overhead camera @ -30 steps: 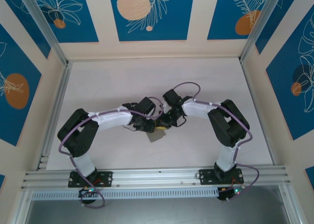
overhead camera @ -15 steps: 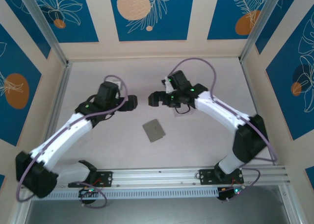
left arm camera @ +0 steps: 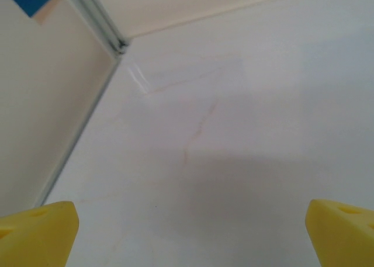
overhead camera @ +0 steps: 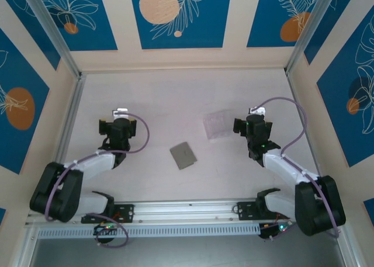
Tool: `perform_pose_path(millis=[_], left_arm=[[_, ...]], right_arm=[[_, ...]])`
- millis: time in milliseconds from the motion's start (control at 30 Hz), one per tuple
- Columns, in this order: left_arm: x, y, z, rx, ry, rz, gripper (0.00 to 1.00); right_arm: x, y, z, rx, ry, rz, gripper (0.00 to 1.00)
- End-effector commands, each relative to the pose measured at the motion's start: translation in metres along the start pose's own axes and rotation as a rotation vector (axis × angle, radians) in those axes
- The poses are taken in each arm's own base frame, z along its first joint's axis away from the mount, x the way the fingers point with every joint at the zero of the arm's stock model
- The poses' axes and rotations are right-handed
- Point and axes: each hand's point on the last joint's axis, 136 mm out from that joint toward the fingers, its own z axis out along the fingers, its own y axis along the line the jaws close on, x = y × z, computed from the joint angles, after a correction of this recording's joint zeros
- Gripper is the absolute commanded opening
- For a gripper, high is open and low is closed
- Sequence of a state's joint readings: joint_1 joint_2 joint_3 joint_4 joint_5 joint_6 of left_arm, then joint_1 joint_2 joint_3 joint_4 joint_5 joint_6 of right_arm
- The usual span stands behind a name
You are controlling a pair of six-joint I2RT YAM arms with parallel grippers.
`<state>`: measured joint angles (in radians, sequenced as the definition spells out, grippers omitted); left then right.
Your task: Put the credit cards into the card holder
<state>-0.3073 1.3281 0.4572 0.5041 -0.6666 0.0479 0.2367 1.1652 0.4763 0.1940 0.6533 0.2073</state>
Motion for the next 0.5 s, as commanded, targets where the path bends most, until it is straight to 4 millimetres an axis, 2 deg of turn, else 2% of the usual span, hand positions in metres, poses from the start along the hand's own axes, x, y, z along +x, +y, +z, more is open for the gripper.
perform_pose_path(millis=[0,67,100,167,233,267,300,333,367,467], left_arm=[[-0.015,0.017,0.017,-0.061,-0.078,-0.075,1.0],[0.002,0.008,0.025,0.003,-0.091,-0.112,1.0],[0.004,0.01,0.027,0.002,-0.128,-0.121,1.0],[0.008,0.001,0.024,0.083,-0.103,-0.122,1.0],[0.009,-0.007,0.022,0.16,-0.16,-0.123,1.0],[0.018,-0.014,0.019,0.201,-0.153,-0.116,1.0],[0.017,-0.012,0.019,0.186,-0.197,-0.13,1.0],[0.013,-0.009,0.017,0.177,-0.25,-0.14,1.0],[0.015,-0.009,0.017,0.19,-0.215,-0.148,1.0],[0.017,-0.011,0.033,0.214,-0.139,-0.152,1.0]], right_arm=[[-0.038,-0.008,0.014,0.009,-0.18,0.037,0.99],[-0.026,-0.013,0.026,0.017,-0.18,0.051,0.99],[-0.021,-0.013,0.032,0.006,-0.171,0.069,0.99],[-0.024,-0.01,0.041,-0.009,-0.153,0.06,0.99],[-0.021,-0.003,0.052,-0.06,-0.155,0.042,0.99],[-0.017,-0.003,0.061,-0.065,-0.133,0.052,0.99],[-0.021,-0.001,0.065,-0.072,-0.13,0.053,0.99],[-0.015,-0.002,0.065,-0.076,-0.089,0.055,0.99],[-0.016,-0.003,0.064,-0.094,-0.11,0.061,0.99],[-0.015,-0.003,0.064,-0.097,-0.101,0.068,0.99]])
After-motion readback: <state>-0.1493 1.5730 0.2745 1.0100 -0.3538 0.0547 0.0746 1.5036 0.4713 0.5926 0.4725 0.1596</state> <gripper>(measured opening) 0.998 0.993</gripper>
